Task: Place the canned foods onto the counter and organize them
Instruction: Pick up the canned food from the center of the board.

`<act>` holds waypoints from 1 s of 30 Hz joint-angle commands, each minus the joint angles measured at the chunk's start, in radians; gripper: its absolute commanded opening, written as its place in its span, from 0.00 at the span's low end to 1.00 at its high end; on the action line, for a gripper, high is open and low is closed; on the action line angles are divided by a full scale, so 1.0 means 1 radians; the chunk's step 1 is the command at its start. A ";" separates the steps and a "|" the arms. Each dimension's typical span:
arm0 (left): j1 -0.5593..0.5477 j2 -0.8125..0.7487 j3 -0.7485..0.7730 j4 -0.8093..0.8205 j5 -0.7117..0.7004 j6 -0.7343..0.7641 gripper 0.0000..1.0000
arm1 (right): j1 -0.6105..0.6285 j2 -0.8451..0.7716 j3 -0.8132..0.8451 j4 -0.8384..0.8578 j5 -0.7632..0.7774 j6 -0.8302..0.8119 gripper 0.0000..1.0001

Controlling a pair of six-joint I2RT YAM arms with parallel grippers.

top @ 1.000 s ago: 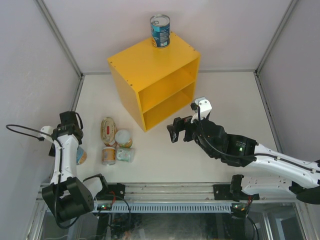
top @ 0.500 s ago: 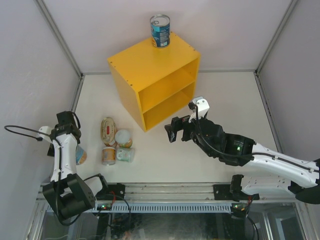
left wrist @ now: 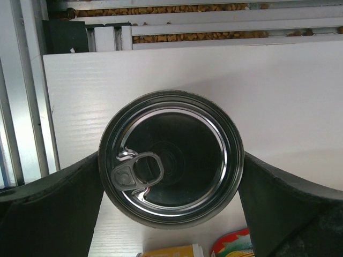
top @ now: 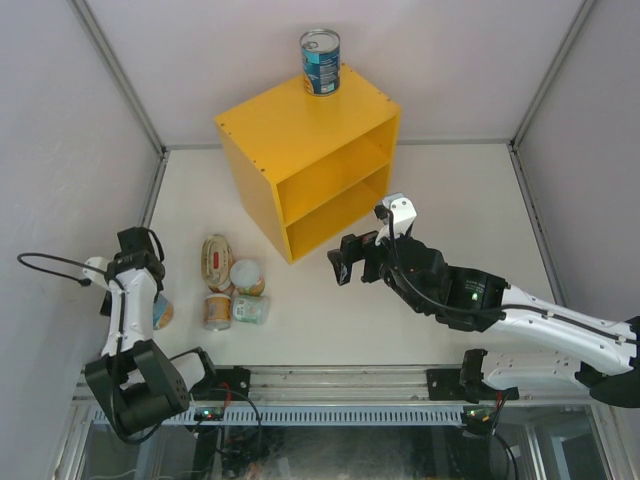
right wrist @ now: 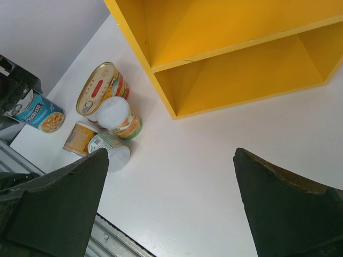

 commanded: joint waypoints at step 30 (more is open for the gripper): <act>0.011 -0.076 -0.114 0.173 0.099 0.152 0.00 | -0.040 -0.011 -0.007 0.025 -0.007 -0.014 1.00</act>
